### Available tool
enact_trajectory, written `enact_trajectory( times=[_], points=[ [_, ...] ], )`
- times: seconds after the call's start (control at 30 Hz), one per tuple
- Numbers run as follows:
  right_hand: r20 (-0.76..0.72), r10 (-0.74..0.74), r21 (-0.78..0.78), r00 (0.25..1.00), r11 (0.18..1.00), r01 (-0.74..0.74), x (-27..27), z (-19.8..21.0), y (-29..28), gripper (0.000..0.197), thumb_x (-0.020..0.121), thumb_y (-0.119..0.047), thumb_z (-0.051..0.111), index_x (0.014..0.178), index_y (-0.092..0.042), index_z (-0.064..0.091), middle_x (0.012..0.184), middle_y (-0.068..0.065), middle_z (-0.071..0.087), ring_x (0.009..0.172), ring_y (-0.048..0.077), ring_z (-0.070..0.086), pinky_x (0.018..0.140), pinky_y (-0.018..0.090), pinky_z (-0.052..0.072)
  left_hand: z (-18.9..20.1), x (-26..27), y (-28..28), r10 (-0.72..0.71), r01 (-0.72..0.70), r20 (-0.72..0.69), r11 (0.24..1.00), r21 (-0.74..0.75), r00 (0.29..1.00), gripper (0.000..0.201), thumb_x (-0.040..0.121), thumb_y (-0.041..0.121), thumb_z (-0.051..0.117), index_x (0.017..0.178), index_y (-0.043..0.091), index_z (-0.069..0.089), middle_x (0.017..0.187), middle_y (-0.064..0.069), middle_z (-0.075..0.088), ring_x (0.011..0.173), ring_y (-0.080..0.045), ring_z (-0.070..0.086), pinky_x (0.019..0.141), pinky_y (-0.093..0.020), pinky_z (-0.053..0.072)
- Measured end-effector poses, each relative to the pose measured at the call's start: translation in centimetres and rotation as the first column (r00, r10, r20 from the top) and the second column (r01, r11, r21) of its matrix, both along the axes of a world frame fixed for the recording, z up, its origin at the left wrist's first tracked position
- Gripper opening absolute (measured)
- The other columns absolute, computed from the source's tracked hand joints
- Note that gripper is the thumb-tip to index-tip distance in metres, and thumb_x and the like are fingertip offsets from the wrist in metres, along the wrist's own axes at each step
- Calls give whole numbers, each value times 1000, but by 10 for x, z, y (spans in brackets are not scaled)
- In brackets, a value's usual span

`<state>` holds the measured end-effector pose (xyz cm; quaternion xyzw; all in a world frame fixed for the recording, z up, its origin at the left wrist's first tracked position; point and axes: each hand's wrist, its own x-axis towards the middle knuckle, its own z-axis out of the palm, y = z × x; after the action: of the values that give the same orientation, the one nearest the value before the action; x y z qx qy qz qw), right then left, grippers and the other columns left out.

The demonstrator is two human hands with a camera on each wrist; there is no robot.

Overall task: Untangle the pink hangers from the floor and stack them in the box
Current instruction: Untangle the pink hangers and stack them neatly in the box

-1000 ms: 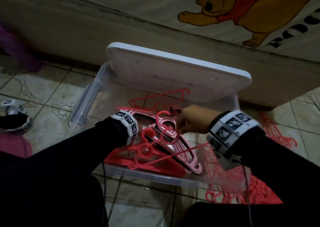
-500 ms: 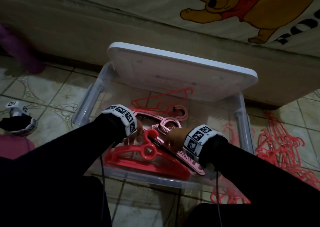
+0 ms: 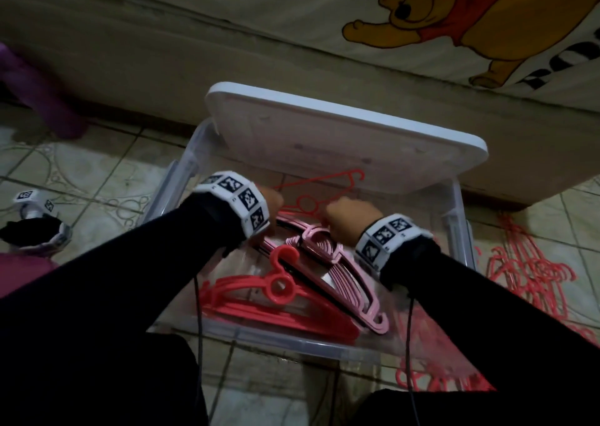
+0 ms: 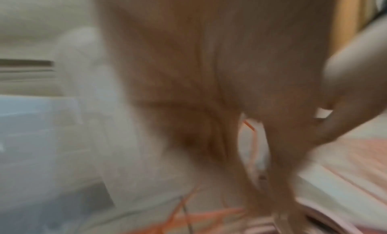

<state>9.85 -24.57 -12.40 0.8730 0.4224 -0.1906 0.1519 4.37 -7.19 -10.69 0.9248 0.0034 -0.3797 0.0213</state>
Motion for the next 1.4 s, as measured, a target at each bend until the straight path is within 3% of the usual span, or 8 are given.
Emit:
enact_trajectory(
  times=[0.13,0.23,0.3,0.57,0.77,1.07,1.3,1.4],
  points=[
    [142,5,140,990,990,-25,30,5,-2,40,89,-31,56,125,-16,51,121,9,59,107,30,60,78,38,49,15,17,8,17,44,456,991,-123,890,13,78,34,64,77,24,55,80,1,59,85,-27,61,65,-28,39],
    [197,73,110,978,989,-96,30,3,2,36,91,-30,52,124,-15,55,116,7,62,105,34,59,74,40,49,1,10,17,-159,140,360,987,79,919,49,79,51,66,115,21,56,113,-5,57,107,-27,56,77,-34,45],
    [231,86,85,969,991,-108,31,-1,5,34,92,-30,49,121,-14,59,114,6,65,104,32,61,75,39,48,-14,5,23,-219,183,297,972,146,929,55,78,53,67,123,23,54,119,-4,57,111,-27,56,81,-35,46],
    [165,32,-54,986,998,-24,33,-18,9,28,94,-19,47,110,-8,67,110,10,68,104,29,63,76,37,50,-33,5,29,-200,156,372,977,146,906,26,91,30,54,115,35,60,113,-5,65,102,-28,63,69,-29,37],
    [227,72,-26,971,997,-68,41,9,-1,28,93,-11,43,109,-9,66,107,9,68,101,32,63,72,37,48,-15,14,34,-162,124,504,986,108,849,28,94,30,51,120,36,61,117,-7,63,105,-29,62,81,-36,48],
    [393,111,-4,913,993,-119,31,68,-40,30,92,-7,35,116,-11,52,110,9,63,101,30,61,63,34,37,43,16,35,-253,248,618,964,96,744,30,93,31,51,121,35,57,113,3,66,99,-24,63,73,-33,49],
    [323,30,65,946,996,-54,22,86,-68,30,92,-12,41,120,-19,48,109,5,64,97,27,64,68,35,46,109,2,45,-276,297,681,951,89,679,25,92,36,51,114,35,62,99,-1,70,92,-25,65,65,-28,44],
    [294,-42,107,955,994,11,11,85,-74,24,93,-15,42,114,-20,50,106,8,65,95,30,65,64,33,40,123,-10,54,-214,253,686,966,44,696,21,89,36,55,107,36,66,91,3,69,87,-24,64,64,-27,40]
  ],
)
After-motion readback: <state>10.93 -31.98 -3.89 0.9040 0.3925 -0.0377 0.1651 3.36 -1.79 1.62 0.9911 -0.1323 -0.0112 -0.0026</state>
